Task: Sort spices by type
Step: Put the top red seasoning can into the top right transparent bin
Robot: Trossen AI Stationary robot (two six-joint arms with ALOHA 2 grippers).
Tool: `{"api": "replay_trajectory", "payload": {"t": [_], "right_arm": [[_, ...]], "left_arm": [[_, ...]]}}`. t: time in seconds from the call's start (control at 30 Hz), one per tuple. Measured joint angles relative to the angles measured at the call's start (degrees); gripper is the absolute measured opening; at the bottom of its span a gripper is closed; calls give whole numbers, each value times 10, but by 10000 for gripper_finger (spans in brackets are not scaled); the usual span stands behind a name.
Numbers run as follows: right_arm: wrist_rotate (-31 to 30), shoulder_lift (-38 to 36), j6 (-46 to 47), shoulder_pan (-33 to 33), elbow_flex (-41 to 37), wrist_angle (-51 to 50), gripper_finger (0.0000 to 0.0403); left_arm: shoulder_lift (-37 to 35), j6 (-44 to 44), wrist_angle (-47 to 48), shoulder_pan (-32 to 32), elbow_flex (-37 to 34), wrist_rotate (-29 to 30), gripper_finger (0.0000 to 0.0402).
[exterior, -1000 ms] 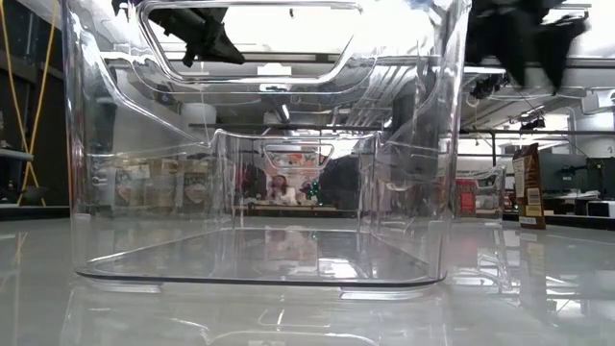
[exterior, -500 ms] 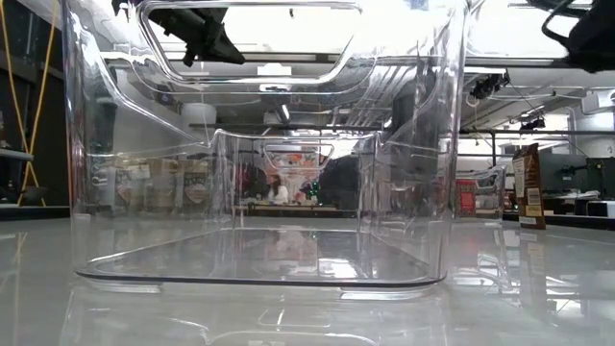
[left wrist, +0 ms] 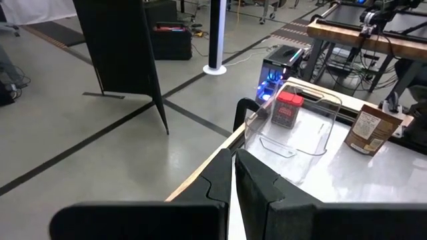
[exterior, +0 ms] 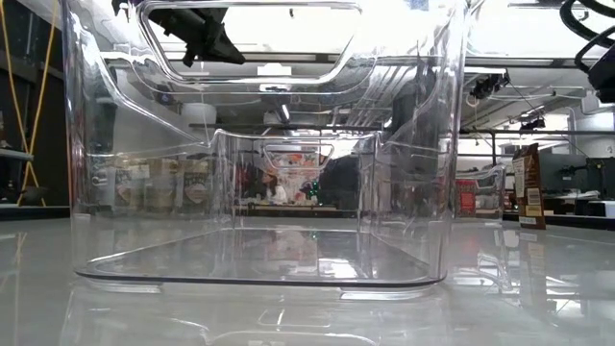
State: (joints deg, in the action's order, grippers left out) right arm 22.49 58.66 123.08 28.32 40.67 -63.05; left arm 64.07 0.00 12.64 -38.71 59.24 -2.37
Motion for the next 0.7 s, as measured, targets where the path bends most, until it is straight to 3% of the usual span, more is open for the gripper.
{"api": "replay_trajectory", "payload": {"t": [0.13, 0.7], "right_arm": [[-26, -4, 12, 0, -7, 16, 282], [-30, -2, 31, 0, -11, -10, 282]], "left_arm": [[0, -4, 0, 0, 0, 0, 10], [0, -4, 0, 0, 0, 0, 10]]}}
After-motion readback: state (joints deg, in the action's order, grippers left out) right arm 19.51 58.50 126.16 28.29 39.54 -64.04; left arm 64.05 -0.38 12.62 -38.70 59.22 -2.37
